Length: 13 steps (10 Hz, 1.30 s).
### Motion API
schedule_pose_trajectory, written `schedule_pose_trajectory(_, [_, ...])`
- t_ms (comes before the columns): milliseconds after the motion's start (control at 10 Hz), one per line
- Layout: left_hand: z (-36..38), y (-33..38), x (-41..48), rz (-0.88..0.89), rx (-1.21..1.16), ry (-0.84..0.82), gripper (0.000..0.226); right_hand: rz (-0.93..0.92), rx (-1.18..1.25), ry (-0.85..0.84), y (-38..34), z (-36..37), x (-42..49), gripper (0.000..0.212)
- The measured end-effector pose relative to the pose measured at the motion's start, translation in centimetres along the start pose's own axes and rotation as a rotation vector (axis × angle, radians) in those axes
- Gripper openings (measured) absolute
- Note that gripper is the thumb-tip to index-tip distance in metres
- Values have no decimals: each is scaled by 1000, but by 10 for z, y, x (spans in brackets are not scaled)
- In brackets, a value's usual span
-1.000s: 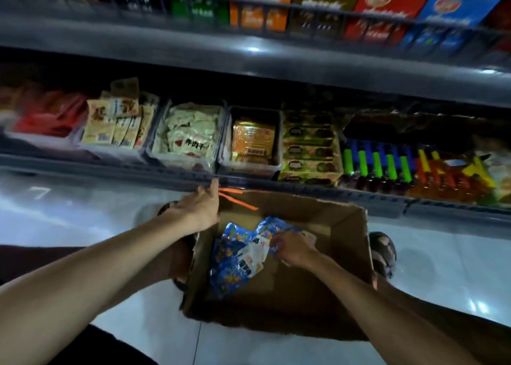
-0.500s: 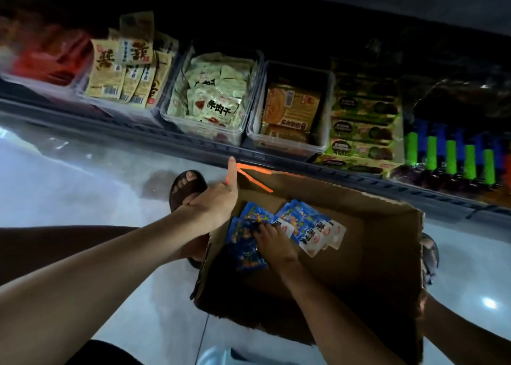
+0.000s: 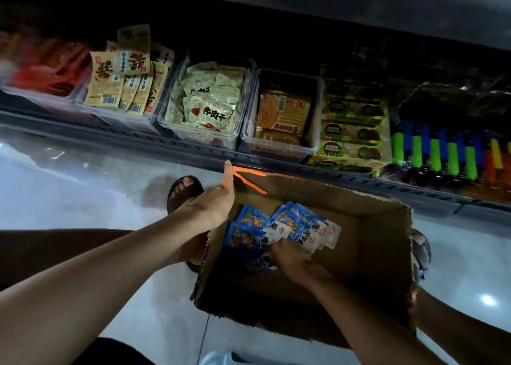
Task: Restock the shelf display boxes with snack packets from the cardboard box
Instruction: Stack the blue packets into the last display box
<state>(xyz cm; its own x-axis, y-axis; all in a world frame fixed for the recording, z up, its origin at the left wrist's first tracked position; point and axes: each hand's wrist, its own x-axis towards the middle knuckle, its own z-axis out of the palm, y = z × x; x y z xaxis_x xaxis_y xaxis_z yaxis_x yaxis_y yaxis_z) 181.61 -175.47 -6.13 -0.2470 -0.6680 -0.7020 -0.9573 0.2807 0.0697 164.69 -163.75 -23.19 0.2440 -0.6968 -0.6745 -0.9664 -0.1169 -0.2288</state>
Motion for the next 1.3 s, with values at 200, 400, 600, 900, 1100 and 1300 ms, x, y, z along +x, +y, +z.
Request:
schedule_pose_trajectory(200, [8, -3, 10, 54, 183, 171, 105, 36, 304, 125, 32, -99, -66, 39])
schedule_pose_trajectory(400, [-70, 47, -49, 394, -72, 219, 89, -39, 289, 238, 34, -228, -171, 40])
schedule_pose_trajectory(600, [-136, 87, -102, 633, -458, -56, 29, -127, 295, 399, 29, -304, -267, 30])
schedule_pose_trajectory(900, [-166, 103, -120, 790, -989, -775, 42, -241, 876, 764, 39, -332, -296, 44])
schedule_pose_trajectory(1100, [-168, 117, -127, 768, -1142, -798, 39, -265, 1026, 939, 43, -334, -290, 35])
schedule_pose_trajectory(1300, [-164, 125, -126, 679, -1128, -402, 33, -163, 1048, 1092, 43, -326, -276, 26])
